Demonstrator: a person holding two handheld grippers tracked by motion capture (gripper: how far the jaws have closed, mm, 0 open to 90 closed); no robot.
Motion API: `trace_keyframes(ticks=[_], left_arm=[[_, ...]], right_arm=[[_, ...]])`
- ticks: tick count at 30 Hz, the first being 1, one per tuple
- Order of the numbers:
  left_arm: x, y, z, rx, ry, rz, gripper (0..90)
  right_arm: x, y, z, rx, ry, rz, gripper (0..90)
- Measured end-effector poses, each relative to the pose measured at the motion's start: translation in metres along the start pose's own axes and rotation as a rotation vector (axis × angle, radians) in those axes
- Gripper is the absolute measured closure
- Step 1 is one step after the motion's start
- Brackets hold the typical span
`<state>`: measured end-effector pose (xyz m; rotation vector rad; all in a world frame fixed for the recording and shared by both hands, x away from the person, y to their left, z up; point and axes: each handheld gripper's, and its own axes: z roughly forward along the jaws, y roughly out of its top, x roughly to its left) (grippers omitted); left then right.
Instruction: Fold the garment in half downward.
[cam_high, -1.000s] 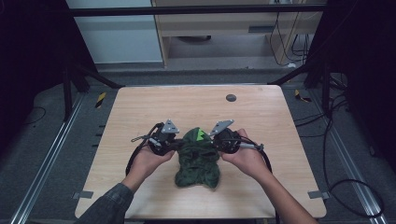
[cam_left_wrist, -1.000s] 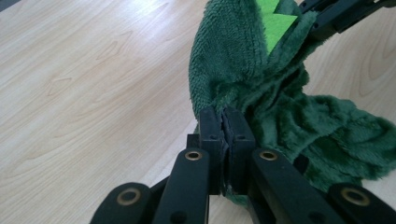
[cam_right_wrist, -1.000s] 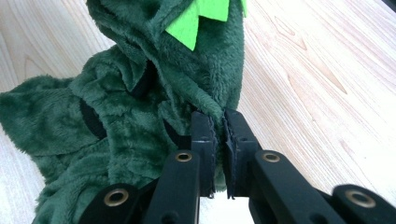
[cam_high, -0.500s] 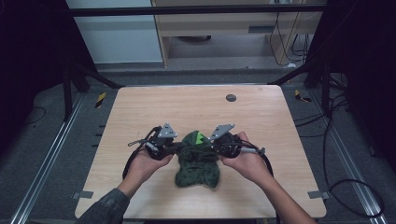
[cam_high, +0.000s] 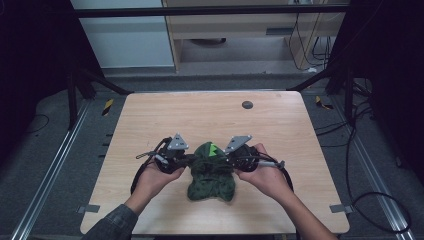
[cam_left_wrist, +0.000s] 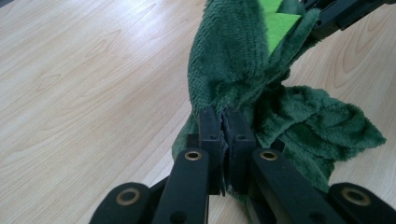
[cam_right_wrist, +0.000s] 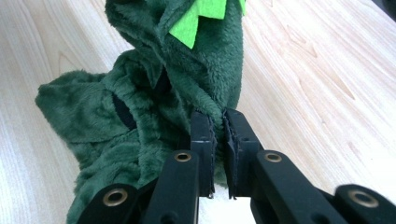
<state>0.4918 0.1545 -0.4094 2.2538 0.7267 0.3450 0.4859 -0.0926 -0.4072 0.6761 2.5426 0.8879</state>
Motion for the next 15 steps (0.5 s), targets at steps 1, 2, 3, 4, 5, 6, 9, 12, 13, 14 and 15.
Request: trace_keyframes(ticks=[1,2,3,4,5,6,9,12,13,14,15], left_arm=[[0.000,-0.001,0.000,0.000,0.000,0.001,87.3],[0.000,-0.002,0.000,-0.001,-0.002,-0.002,87.2],[-0.001,-0.003,0.001,-0.001,-0.003,-0.002,87.2],[-0.002,-0.005,0.001,0.002,-0.003,-0.001,87.1],[-0.002,-0.005,0.001,0.002,-0.003,-0.001,87.0],[-0.003,-0.006,0.002,0.004,-0.005,0.000,87.0],[-0.006,-0.011,0.005,0.004,-0.006,-0.002,86.6],[-0.009,-0.017,0.007,0.008,-0.007,-0.003,86.6],[-0.009,-0.017,0.007,0.008,-0.007,-0.003,86.6],[-0.009,-0.019,0.008,0.008,-0.006,-0.003,86.6],[-0.010,-0.021,0.008,0.008,-0.008,-0.005,86.5]], right_arm=[[0.001,-0.001,0.000,0.000,0.001,0.002,83.0],[0.002,-0.002,0.000,0.002,0.001,-0.001,82.9],[0.003,-0.003,0.000,0.001,0.005,0.000,82.9],[0.005,-0.004,0.001,0.002,0.003,-0.001,82.7],[0.005,-0.004,0.001,0.002,0.003,-0.001,82.7],[0.005,-0.005,0.001,0.001,0.004,-0.005,82.6],[0.008,-0.008,0.002,0.002,0.007,-0.003,81.9],[0.012,-0.013,0.004,0.001,0.010,0.001,81.6],[0.012,-0.013,0.004,0.001,0.010,0.001,81.6],[0.013,-0.014,0.004,0.003,0.012,0.002,81.6],[0.014,-0.014,0.005,0.003,0.012,0.002,81.6]])
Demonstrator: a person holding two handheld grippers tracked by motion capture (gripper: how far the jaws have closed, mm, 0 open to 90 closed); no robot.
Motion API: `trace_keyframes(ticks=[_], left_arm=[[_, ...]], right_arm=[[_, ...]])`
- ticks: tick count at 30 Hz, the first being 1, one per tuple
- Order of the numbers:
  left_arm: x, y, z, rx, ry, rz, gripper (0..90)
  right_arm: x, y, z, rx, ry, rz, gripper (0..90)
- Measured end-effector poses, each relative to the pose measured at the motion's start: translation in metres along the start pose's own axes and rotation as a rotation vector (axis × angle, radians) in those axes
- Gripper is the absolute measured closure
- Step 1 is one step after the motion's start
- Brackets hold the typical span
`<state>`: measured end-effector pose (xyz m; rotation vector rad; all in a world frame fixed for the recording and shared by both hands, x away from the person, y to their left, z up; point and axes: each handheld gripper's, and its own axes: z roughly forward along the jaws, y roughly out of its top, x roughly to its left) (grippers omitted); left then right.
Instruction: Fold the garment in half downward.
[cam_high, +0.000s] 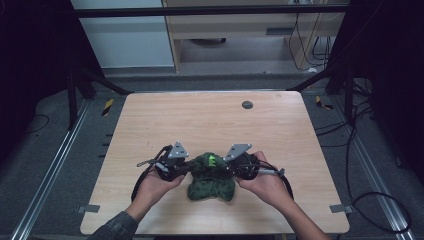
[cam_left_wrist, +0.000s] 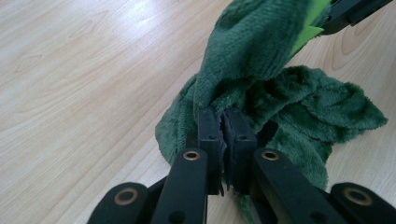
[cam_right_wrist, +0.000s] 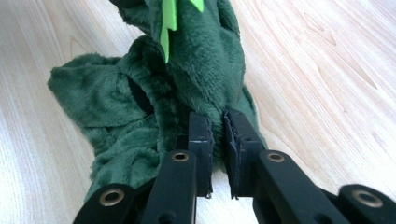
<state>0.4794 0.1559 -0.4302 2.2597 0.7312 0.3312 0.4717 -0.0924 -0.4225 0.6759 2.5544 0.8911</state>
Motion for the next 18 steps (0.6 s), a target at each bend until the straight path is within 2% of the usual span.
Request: trace_keyframes(ticks=[11,18], left_arm=[[-0.007,-0.013,0.002,-0.004,-0.005,-0.006,85.9],[-0.008,-0.012,-0.001,-0.017,-0.006,-0.006,86.6]], right_arm=[[0.012,-0.006,0.001,-0.009,0.006,-0.013,80.8],[0.013,-0.006,-0.002,-0.017,0.001,-0.016,81.1]])
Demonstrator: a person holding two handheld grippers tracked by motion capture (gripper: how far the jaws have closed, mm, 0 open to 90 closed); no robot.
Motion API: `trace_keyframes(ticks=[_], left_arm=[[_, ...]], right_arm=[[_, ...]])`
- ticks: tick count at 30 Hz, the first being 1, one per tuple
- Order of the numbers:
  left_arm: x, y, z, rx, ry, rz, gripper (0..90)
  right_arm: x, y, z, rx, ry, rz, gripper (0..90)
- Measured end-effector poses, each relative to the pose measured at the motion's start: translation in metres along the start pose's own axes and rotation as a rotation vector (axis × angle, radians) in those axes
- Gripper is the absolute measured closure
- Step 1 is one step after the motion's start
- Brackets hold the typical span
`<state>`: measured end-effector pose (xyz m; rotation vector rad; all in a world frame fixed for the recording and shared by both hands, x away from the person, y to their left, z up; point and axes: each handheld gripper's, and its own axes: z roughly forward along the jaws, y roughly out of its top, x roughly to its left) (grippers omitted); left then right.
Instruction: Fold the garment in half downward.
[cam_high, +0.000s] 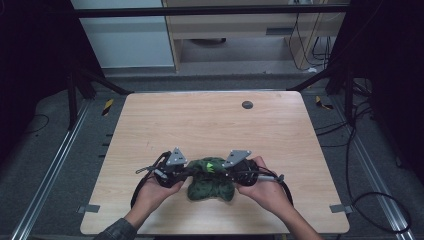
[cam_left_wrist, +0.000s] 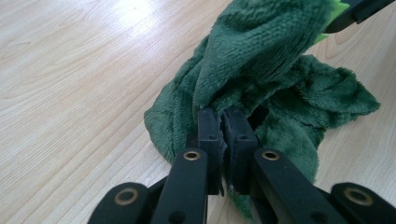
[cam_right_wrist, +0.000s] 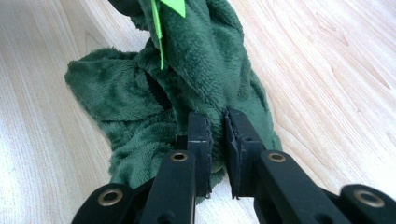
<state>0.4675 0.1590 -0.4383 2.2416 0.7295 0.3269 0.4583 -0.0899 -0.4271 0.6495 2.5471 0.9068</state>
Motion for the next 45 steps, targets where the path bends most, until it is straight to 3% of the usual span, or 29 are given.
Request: trace_keyframes(ticks=[11,32,45], left_arm=[[-0.007,-0.002,-0.009,-0.017,0.012,0.025,87.0],[-0.024,-0.020,-0.009,-0.021,-0.017,0.025,86.8],[-0.026,-0.024,-0.009,-0.021,-0.027,0.024,86.8]], right_arm=[[0.007,-0.001,-0.013,-0.027,-0.019,-0.019,80.7],[0.026,-0.023,-0.007,-0.013,-0.011,-0.029,78.8],[0.032,-0.027,-0.007,-0.016,-0.015,-0.040,78.8]])
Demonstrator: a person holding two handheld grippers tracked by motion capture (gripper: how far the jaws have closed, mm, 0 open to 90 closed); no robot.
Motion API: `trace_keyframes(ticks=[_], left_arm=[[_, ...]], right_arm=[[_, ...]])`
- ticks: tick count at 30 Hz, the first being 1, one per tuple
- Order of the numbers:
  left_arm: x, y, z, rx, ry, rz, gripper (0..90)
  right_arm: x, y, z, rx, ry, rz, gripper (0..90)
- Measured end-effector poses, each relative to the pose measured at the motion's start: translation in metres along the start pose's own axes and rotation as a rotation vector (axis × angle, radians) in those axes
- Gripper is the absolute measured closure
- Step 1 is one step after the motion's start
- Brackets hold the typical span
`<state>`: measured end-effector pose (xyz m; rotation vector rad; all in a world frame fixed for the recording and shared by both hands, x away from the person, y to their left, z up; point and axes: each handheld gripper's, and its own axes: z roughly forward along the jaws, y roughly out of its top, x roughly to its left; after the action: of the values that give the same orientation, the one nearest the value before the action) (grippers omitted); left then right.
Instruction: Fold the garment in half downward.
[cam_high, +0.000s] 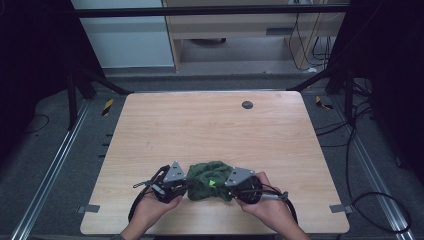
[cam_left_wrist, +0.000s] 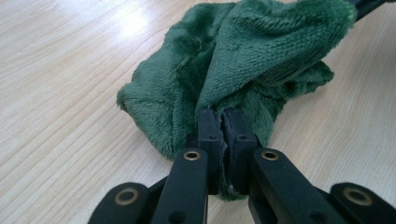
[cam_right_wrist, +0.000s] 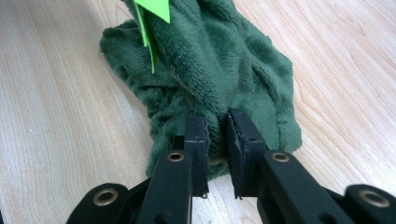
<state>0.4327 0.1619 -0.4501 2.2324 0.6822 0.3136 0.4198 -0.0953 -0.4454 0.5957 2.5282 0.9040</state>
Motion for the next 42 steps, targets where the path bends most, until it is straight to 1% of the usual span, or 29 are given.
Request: trace_keyframes(ticks=[7,13,18,25,33,36,39,41,42], left_arm=[[-0.005,-0.005,0.002,0.012,-0.009,0.009,86.4],[-0.006,-0.009,0.004,0.018,-0.013,0.005,85.8],[-0.007,-0.012,0.003,0.022,-0.018,0.011,85.7],[-0.011,-0.017,0.004,0.031,-0.024,0.008,84.6],[-0.013,-0.020,0.004,0.029,-0.029,0.004,86.8],[-0.014,-0.021,0.004,0.026,-0.029,0.004,88.1],[-0.014,-0.021,0.004,0.026,-0.031,0.002,89.0],[-0.015,-0.022,0.004,0.029,-0.034,0.005,88.9],[-0.015,-0.022,0.005,0.030,-0.032,0.006,88.9]], right_arm=[[0.004,-0.003,0.001,0.006,0.003,-0.008,78.3],[0.008,-0.008,0.003,0.017,0.007,-0.016,77.1],[0.010,-0.008,0.003,0.018,0.010,-0.021,76.5],[0.013,-0.010,0.004,0.028,0.012,-0.035,73.8],[0.016,-0.010,0.003,0.031,0.011,-0.040,72.6],[0.018,-0.010,0.002,0.034,0.013,-0.050,71.4],[0.018,-0.010,0.002,0.033,0.014,-0.046,70.7],[0.019,-0.011,0.002,0.037,0.012,-0.050,68.0],[0.019,-0.011,0.002,0.037,0.012,-0.050,68.0]])
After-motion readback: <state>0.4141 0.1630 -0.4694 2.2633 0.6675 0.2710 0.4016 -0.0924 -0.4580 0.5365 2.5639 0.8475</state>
